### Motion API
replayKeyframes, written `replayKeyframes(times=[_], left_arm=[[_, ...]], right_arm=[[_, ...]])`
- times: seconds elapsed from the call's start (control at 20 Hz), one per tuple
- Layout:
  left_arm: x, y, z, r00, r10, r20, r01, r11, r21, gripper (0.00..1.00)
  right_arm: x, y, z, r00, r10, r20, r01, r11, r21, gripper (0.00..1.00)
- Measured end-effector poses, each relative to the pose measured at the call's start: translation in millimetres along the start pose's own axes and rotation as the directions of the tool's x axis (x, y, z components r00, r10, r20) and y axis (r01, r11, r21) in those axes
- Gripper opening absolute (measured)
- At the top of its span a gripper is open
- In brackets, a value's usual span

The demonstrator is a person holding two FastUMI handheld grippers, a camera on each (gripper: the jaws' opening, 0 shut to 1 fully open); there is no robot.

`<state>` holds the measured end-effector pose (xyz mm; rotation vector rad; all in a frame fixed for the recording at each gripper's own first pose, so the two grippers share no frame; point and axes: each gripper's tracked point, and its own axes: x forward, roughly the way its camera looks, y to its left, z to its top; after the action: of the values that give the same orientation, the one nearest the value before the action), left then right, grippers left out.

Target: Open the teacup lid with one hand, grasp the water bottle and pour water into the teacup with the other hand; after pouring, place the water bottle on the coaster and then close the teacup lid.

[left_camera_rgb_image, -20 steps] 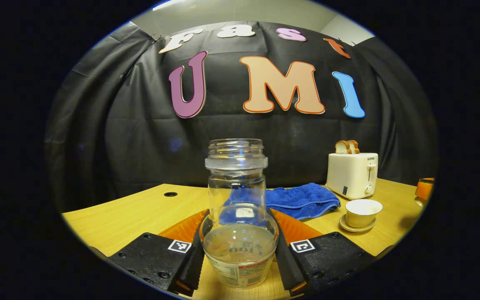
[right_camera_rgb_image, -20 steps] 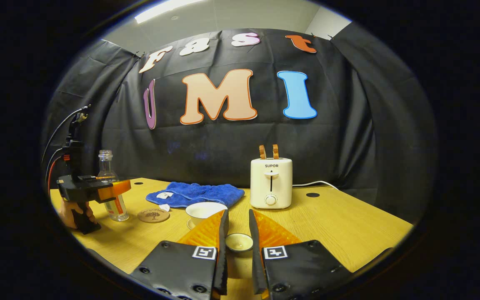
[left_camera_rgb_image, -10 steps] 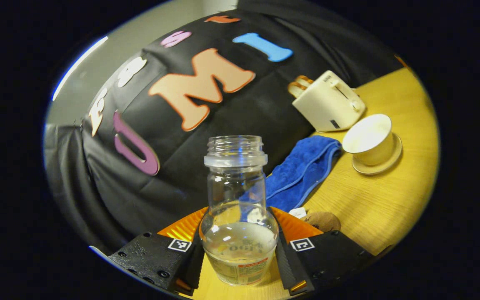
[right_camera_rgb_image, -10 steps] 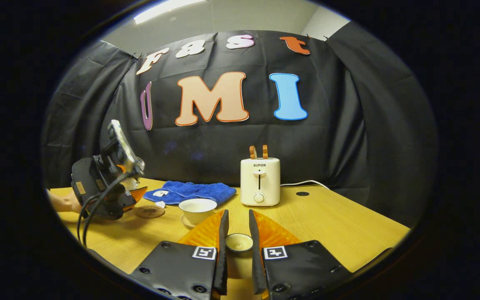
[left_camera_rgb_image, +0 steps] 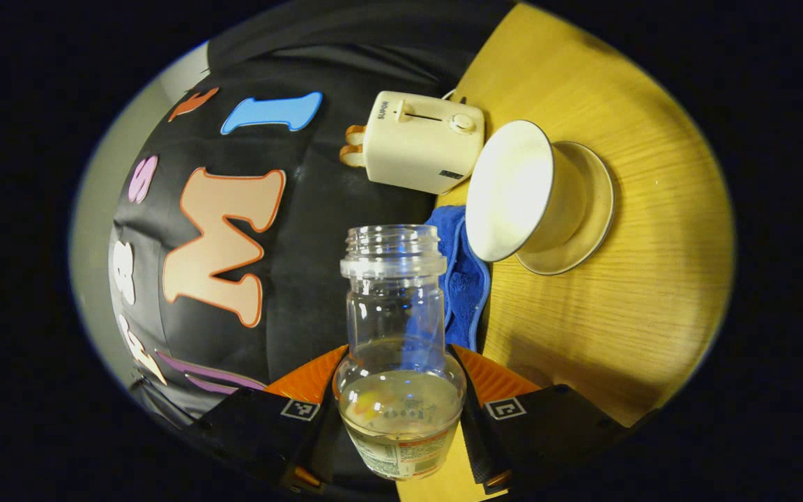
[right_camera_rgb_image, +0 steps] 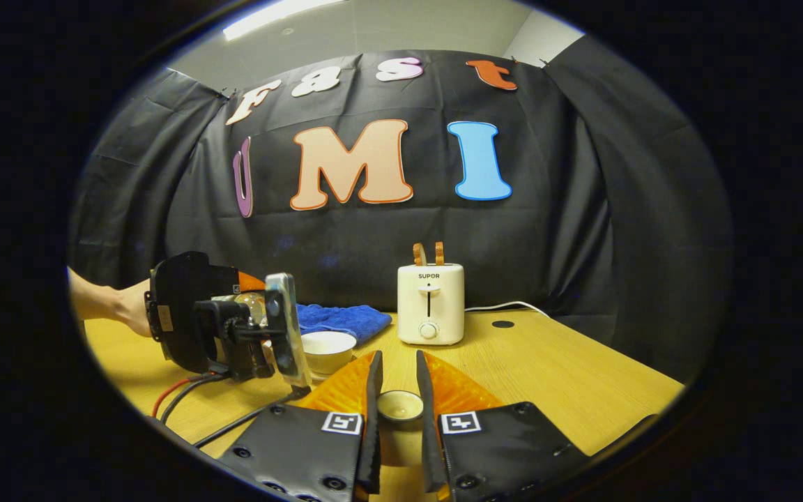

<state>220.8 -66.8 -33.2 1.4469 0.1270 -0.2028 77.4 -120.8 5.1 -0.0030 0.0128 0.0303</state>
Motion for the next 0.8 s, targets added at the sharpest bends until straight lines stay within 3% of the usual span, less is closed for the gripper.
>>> replayKeyframes(times=[0.25, 0.8], left_arm=[[9, -3, 9, 1.0, -0.022, -0.012, 0.024, 0.987, 0.162, 0.71], [12, 13, 12, 0.998, -0.051, -0.042, 0.062, 0.94, 0.336, 0.7]], right_arm=[[0, 0, 1, 1.0, 0.001, 0.0, -0.001, 1.0, -0.001, 0.27], [0, 0, 0, 1.0, 0.007, 0.002, -0.007, 1.0, 0.0, 0.27]])
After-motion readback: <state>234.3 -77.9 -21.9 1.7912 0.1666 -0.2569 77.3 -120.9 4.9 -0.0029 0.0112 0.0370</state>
